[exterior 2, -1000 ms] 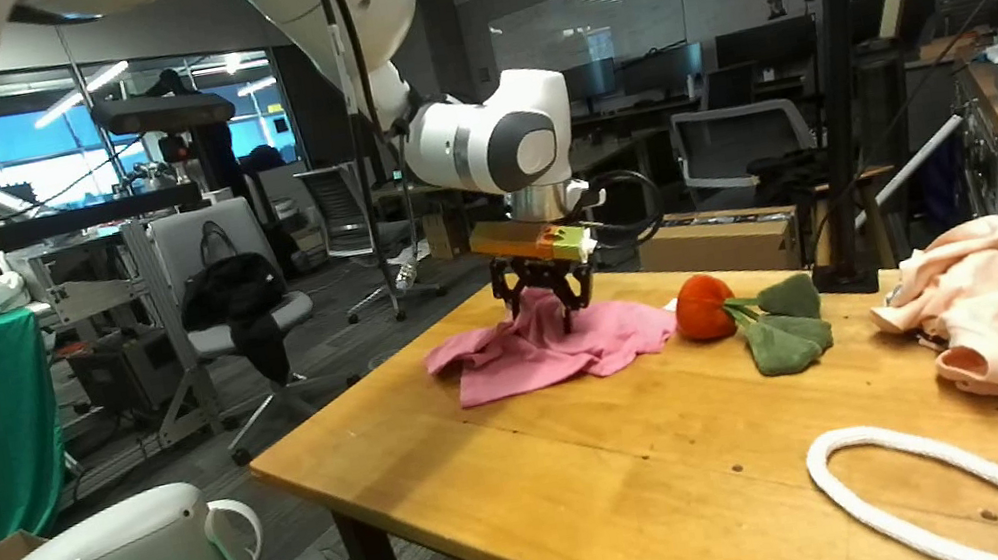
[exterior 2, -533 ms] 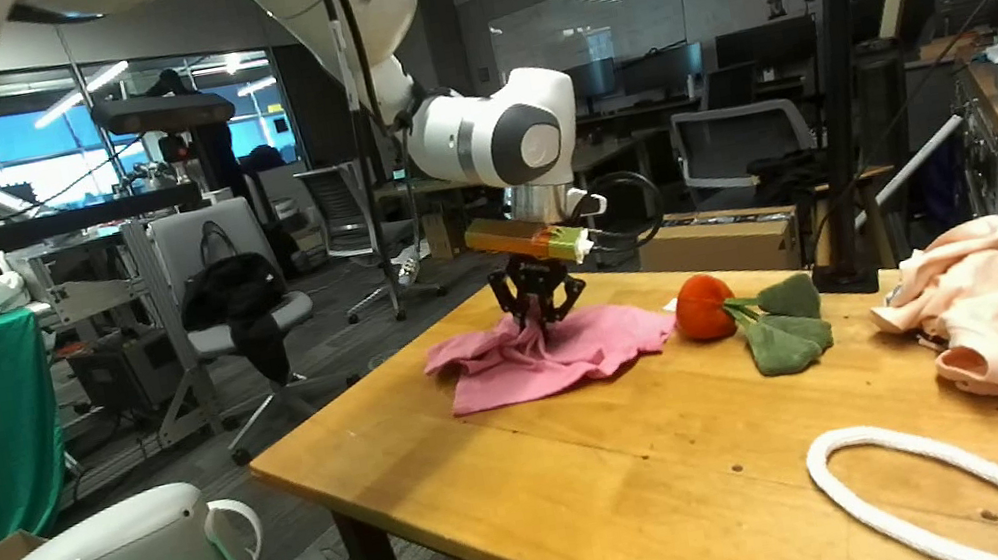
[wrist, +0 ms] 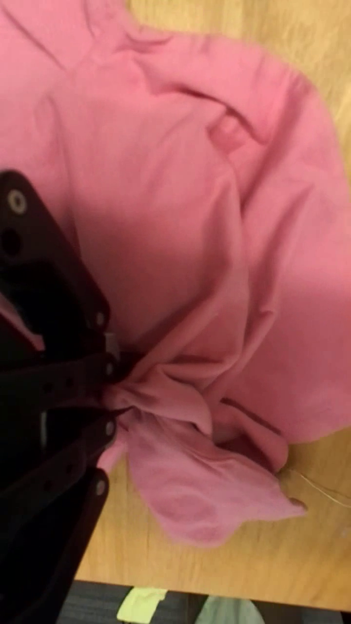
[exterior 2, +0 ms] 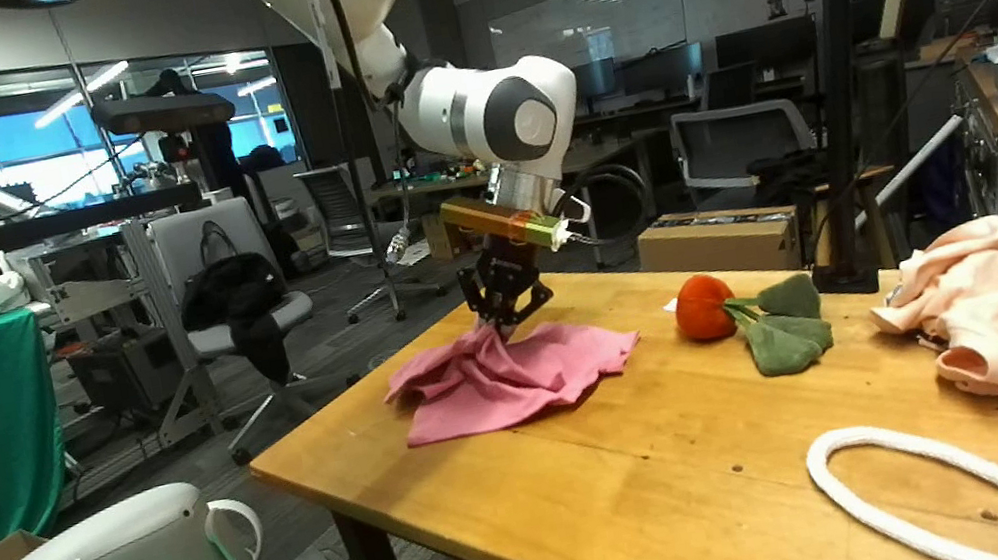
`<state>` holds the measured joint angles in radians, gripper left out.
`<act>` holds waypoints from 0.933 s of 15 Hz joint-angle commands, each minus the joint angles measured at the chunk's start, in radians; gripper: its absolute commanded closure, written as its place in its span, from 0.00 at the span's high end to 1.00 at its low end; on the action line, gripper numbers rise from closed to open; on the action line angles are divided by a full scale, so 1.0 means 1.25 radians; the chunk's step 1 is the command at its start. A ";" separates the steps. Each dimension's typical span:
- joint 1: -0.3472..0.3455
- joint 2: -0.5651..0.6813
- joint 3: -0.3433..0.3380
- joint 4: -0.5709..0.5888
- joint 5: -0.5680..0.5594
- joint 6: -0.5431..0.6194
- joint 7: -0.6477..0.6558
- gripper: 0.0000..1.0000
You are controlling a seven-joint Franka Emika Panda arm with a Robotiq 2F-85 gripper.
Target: Separate the objects on the table.
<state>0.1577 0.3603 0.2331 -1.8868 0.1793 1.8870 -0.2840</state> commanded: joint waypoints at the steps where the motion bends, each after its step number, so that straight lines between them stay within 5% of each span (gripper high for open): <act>1: -0.015 -0.022 0.004 -0.004 0.046 -0.071 -0.027 0.06; 14: -0.043 -0.034 0.000 -0.044 0.192 -0.204 -0.082 0.05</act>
<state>0.1219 0.3508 0.2325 -1.9207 0.3745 1.6943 -0.3531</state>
